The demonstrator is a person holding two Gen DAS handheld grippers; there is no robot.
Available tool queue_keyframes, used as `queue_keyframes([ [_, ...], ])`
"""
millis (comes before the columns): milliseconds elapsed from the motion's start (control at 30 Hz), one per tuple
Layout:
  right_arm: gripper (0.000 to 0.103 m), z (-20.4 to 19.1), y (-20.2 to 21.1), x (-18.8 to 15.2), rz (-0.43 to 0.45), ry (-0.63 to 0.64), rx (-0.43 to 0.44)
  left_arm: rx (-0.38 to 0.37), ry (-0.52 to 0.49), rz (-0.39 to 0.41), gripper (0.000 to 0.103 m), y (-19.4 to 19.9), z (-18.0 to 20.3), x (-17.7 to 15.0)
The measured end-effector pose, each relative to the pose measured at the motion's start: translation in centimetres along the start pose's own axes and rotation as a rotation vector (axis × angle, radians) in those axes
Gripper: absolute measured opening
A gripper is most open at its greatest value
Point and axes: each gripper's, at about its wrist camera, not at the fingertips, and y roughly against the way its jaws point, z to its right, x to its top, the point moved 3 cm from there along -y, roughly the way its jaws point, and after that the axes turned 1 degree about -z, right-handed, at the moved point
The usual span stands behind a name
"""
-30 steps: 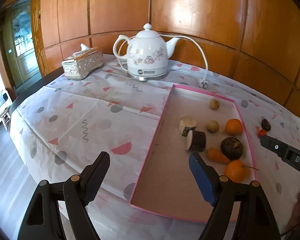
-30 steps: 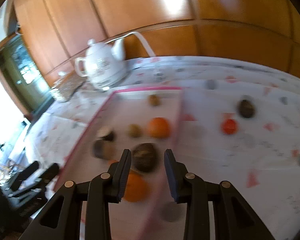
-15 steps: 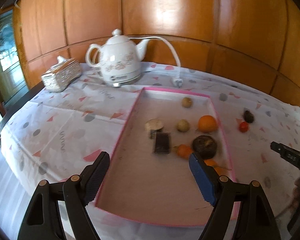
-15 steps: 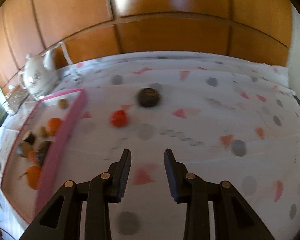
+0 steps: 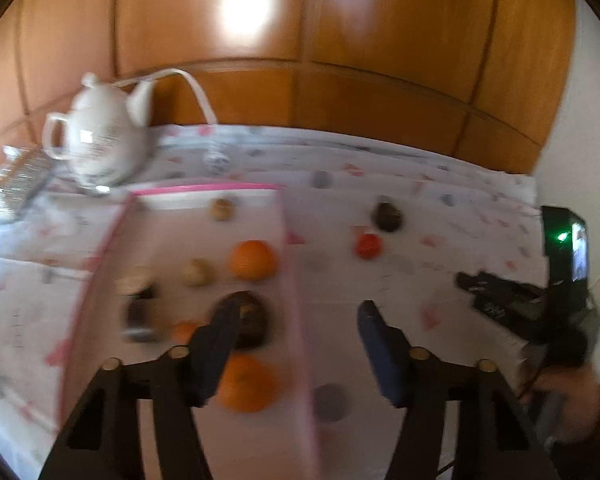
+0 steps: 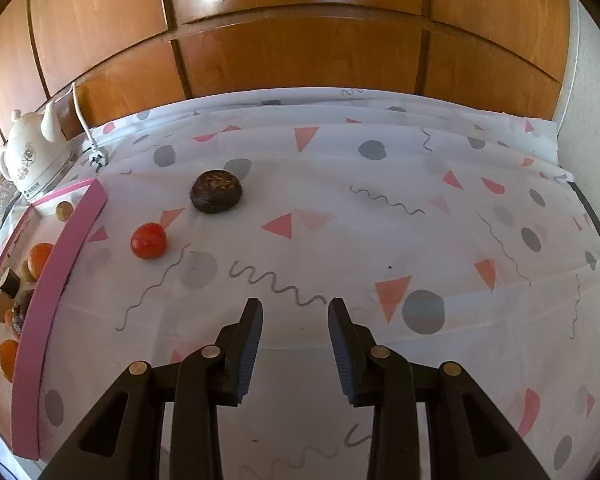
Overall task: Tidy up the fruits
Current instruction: 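Move the right tool to the dark round root while the left tool approaches the red tomato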
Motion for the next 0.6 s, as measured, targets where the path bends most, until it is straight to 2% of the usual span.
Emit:
queue_keyframes([
  [133, 0.034, 0.5, -0.6, 0.3, -0.002, -0.008, -0.001, -0.049, -0.019, -0.030, 0.058, -2.0, 2.7, 0.7],
  [200, 0.034, 0.7, -0.9, 0.5, -0.003, -0.008, -0.004, -0.076, -0.010, -0.033, 0.047, -3.2, 3.6, 1.1],
  [267, 0.034, 1.0, -1.2, 0.7, -0.004, -0.007, -0.004, -0.107, 0.017, -0.073, 0.046, -4.8, 4.2, 1.6],
  [400, 0.034, 1.4, -1.6, 1.2, 0.000, -0.016, 0.002, -0.093, 0.043, -0.120, 0.046, -7.9, 5.1, 2.4],
  [600, 0.034, 1.6, -2.3, 1.9, -0.002, -0.028, 0.026, -0.063, 0.034, -0.134, 0.046, -10.8, 6.5, 3.3],
])
